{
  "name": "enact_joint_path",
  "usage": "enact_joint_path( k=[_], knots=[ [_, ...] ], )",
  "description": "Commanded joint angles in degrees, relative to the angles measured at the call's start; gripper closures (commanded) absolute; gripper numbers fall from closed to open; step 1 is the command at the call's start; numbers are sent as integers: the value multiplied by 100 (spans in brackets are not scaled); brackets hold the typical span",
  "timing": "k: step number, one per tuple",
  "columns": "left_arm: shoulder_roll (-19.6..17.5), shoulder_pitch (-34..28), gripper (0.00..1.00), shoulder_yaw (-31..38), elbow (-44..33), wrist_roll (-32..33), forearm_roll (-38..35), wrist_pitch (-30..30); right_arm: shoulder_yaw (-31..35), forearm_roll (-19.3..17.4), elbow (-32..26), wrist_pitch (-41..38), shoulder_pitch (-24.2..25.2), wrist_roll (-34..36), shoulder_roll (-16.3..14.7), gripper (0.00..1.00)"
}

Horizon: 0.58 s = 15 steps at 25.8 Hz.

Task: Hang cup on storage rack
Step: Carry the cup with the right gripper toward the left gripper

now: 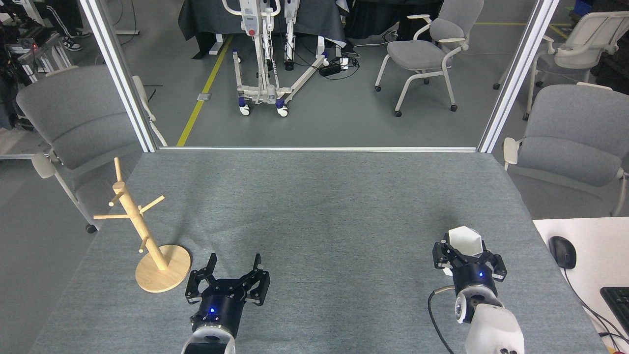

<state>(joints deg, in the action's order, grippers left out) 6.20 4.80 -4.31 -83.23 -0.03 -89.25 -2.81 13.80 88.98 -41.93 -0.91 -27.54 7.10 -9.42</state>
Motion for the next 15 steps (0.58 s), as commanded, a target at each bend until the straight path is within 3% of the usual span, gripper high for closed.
enact_joint_path(
  k=[1, 4, 7, 10, 12, 15],
  knots=[
    [21, -14, 1, 0, -26, -5, 4, 0, 0, 23, -17, -234, 3, -33, -24, 50],
    [21, -14, 1, 0, -53, -23, -5, 0, 0, -3, -325, -638, 20, -516, -42, 55],
    [4, -40, 1, -9, -123, -155, -5, 44, 26, -152, -1414, -1034, 91, -1491, -341, 55],
    [-23, -76, 1, -53, -229, -216, -31, 61, 9, -645, -2469, -1016, 293, -2160, -341, 55],
    [-31, -146, 1, -114, -290, -234, -93, 96, -61, -777, -3128, -920, 530, -2283, -332, 59],
    [-128, -190, 1, -738, -343, -304, -339, 290, -237, -803, -4016, -462, 1004, -2318, -183, 61]
  ],
)
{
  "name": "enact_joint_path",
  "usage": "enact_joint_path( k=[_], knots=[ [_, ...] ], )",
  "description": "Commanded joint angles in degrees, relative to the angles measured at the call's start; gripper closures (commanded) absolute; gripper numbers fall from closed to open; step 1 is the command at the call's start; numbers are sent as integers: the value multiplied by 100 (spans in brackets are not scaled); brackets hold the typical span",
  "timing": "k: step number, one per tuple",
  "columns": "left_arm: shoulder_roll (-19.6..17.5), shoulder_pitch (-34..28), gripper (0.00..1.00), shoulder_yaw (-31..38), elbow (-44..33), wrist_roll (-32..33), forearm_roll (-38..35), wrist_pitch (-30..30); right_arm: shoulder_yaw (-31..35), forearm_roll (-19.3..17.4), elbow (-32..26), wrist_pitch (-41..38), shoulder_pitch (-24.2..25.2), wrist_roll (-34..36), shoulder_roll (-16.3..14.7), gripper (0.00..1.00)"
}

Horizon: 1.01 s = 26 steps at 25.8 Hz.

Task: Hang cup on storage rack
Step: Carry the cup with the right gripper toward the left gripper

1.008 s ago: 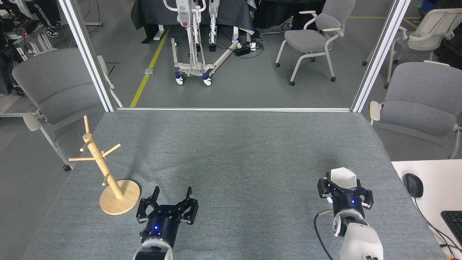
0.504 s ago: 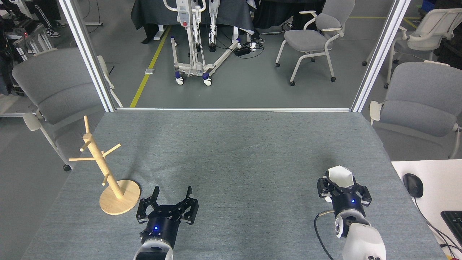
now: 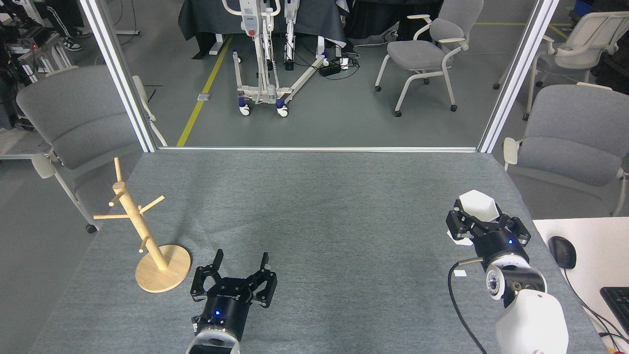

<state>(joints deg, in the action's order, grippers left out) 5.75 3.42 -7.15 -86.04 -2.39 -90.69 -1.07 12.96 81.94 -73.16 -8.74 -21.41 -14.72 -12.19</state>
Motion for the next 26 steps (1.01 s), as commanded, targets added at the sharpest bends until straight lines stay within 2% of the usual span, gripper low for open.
enact_joint_path(
  k=[1, 6, 10, 14, 18, 21, 26],
  knots=[
    [-144, -52, 1, -682, -88, -95, -405, 115, -364, -99, -1166, 479, 488, -145, 112, 61],
    [-180, 27, 1, -1570, 43, -42, -1451, 186, -1287, -99, -1728, 1701, 550, -242, 130, 61],
    [-180, 326, 1, -2062, 245, -16, -1469, 493, -2403, -99, -1869, 3142, 462, -242, 121, 62],
    [-74, 730, 1, -2063, 491, 37, -1399, 1021, -3976, -99, -1895, 5022, 75, -259, 112, 62],
    [137, 1135, 1, -2019, 834, 55, -1284, 1284, -5225, -55, -1895, 6438, -215, -549, 182, 61],
    [198, 1442, 1, -2010, 1107, 90, -1021, 1302, -5708, -11, -1843, 6816, -382, -962, 314, 61],
    [146, 1838, 1, -2001, 1502, 266, -124, 1302, -5779, 6, -1799, 6842, -417, -1006, 455, 62]
  ],
)
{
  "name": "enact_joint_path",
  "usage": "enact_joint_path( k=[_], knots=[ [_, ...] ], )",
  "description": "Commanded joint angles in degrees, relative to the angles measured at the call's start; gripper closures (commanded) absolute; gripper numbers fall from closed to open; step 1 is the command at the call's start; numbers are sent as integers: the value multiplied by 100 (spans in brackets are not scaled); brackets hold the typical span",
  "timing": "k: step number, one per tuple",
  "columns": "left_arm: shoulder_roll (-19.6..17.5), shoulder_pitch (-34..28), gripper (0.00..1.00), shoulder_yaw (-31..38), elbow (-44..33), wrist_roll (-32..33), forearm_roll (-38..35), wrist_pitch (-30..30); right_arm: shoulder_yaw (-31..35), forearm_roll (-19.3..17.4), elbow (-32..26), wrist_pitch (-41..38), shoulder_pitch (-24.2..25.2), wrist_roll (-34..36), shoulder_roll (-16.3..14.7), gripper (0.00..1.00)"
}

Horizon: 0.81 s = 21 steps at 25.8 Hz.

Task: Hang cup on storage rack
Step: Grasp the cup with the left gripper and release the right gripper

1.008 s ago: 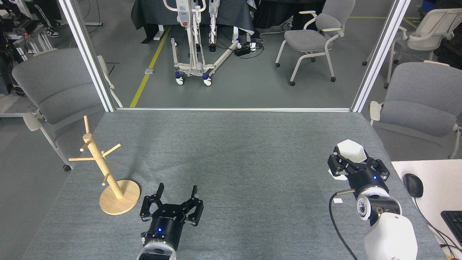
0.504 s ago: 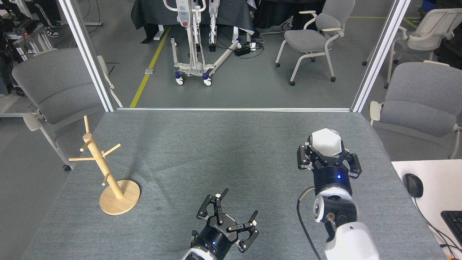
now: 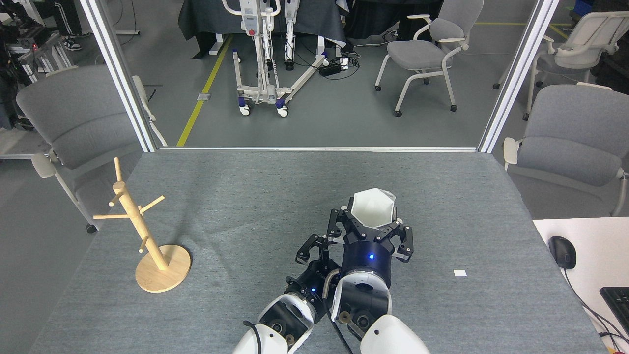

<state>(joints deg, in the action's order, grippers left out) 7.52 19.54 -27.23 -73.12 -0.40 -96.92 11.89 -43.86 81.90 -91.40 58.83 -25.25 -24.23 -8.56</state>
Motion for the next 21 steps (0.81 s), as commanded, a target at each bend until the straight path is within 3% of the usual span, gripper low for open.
enact_joint_path(
  k=[1, 14, 16, 17, 18, 19, 21],
  knots=[
    [-49, 260, 1, 7, 237, 67, 648, 6, -105, 10, 43, 85, -32, -55, 118, 62],
    [21, 498, 3, 77, 492, 67, 701, -46, -254, 28, 491, 94, 20, -55, 513, 62],
    [13, 568, 20, 59, 536, 67, 692, -82, -333, 28, 527, 102, 47, -46, 540, 62],
    [-14, 568, 34, 59, 554, 84, 666, -73, -412, 19, 535, 102, 47, -46, 549, 62],
    [-58, 568, 60, 51, 545, 102, 666, -20, -483, 28, 553, 111, 47, -46, 557, 62],
    [-75, 533, 100, 42, 518, 128, 666, 33, -527, 28, 570, 117, 47, -46, 566, 62],
    [-84, 533, 100, 51, 562, 242, 674, 165, -536, 28, 579, 117, 64, -46, 654, 62]
  ],
)
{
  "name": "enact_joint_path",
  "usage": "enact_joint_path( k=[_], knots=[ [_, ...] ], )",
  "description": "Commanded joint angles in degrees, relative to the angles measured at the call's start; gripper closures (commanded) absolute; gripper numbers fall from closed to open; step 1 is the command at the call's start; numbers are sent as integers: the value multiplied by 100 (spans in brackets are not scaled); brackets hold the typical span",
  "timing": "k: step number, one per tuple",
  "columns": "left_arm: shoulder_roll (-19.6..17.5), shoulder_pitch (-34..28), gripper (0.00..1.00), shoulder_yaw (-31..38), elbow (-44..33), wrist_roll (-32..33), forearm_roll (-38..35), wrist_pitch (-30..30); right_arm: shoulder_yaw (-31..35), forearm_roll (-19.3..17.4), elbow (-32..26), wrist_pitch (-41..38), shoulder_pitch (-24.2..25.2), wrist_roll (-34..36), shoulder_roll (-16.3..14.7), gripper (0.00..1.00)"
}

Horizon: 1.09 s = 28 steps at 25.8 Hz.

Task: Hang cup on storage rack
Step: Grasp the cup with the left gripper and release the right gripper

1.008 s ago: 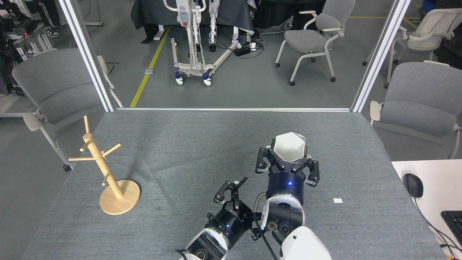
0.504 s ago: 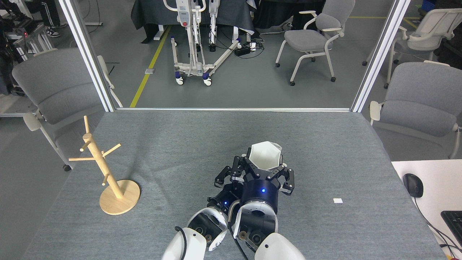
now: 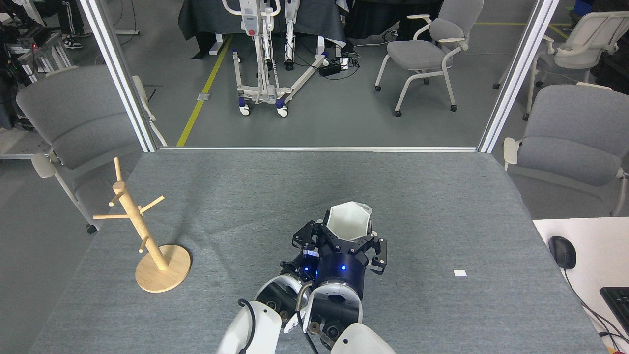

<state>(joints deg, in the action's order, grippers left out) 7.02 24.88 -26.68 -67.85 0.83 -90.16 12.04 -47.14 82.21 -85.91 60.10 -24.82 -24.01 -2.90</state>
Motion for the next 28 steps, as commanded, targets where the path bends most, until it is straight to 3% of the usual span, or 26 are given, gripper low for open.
enact_joint_path(
  k=[1, 4, 5, 7, 8, 13, 19, 23, 25, 28],
  knots=[
    [-43, 0, 100, -4, 26, 146, -2, 184, -208, -3, 39, -10, 21, -68, 115, 62],
    [-43, 0, 100, 5, 26, 163, -2, 175, -208, -3, 57, -10, 21, -68, 115, 52],
    [-43, 0, 100, -4, 26, 163, -2, 175, -199, -3, 66, -10, 12, -68, 106, 42],
    [-43, 0, 100, -4, 26, 163, -2, 175, -199, -3, 92, -10, 4, 20, 106, 9],
    [-51, -9, 100, -4, 26, 163, -2, 175, -199, 6, 119, -10, 12, 72, 115, 1],
    [-104, -27, 100, 5, 35, 181, -2, 158, -102, 15, 119, -271, 30, 714, 79, 1],
    [-201, -80, 100, 5, 176, 190, -19, 123, 3, -47, 101, -429, 56, 1988, 141, 2],
    [-350, -563, 100, 40, 70, 242, -133, -27, 284, -64, 75, -675, 162, 2744, 238, 1],
    [-614, -941, 100, 154, -308, 251, -133, -114, 592, -55, 57, -991, 179, 2938, 194, 1],
    [-1053, -1688, 100, 515, -949, 242, -125, -106, 1822, -73, 48, -2107, 276, 2938, 71, 1]
  ],
)
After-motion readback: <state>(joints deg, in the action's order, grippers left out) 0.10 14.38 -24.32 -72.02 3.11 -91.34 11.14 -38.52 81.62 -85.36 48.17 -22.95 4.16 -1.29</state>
